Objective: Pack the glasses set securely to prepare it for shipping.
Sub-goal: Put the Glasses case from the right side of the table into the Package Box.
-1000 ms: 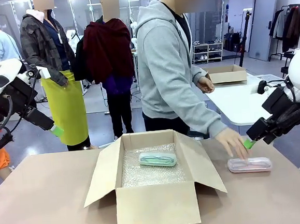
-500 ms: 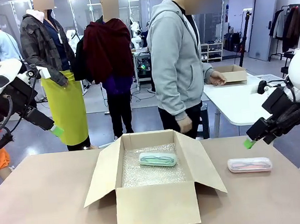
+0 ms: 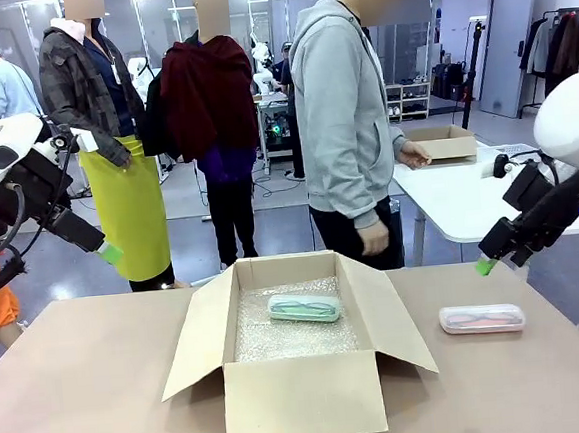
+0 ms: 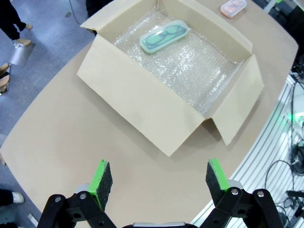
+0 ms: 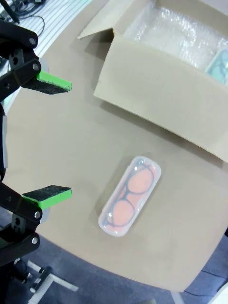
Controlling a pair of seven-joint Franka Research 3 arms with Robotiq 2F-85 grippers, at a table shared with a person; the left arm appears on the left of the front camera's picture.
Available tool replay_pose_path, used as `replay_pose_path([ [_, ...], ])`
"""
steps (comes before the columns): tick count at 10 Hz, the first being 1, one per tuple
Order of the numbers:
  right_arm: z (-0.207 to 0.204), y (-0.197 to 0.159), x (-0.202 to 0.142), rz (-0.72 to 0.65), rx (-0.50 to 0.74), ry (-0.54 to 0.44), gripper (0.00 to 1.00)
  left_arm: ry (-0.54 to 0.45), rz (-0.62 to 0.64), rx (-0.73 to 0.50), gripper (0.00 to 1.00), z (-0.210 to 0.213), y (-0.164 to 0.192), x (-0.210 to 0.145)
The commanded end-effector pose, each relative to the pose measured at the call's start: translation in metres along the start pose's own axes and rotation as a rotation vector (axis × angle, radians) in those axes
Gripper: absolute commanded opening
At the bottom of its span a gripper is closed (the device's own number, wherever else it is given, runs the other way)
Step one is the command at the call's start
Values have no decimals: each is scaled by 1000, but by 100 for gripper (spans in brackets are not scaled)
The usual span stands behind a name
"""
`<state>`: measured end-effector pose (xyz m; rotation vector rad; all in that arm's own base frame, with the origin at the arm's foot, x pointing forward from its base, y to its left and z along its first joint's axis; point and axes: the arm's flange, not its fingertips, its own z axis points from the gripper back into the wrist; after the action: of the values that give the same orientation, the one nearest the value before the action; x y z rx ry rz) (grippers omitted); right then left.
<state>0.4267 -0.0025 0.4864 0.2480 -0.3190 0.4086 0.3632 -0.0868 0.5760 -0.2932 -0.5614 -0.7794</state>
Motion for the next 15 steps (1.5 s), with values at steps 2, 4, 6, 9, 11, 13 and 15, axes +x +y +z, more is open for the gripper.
replay_pose_path([
  [2,1,-35,28,25,11,71,97,-15,-17,-23,100,2,2,-1],
  [4,-10,-56,47,30,16,110,97,-15,-17,-23,100,2,2,-1],
  [6,-19,-72,59,53,14,123,97,-15,-17,-23,100,2,2,-1],
  [9,-21,-80,67,172,53,125,97,-15,-17,-23,100,2,2,-1],
  [11,-27,-73,70,624,72,141,97,-15,-17,-23,100,2,2,-1],
  [13,-37,-58,75,903,62,144,97,-15,-17,-23,100,2,2,-1],
  [15,-50,-52,75,1040,77,230,97,-15,-17,-23,100,2,2,-1],
])
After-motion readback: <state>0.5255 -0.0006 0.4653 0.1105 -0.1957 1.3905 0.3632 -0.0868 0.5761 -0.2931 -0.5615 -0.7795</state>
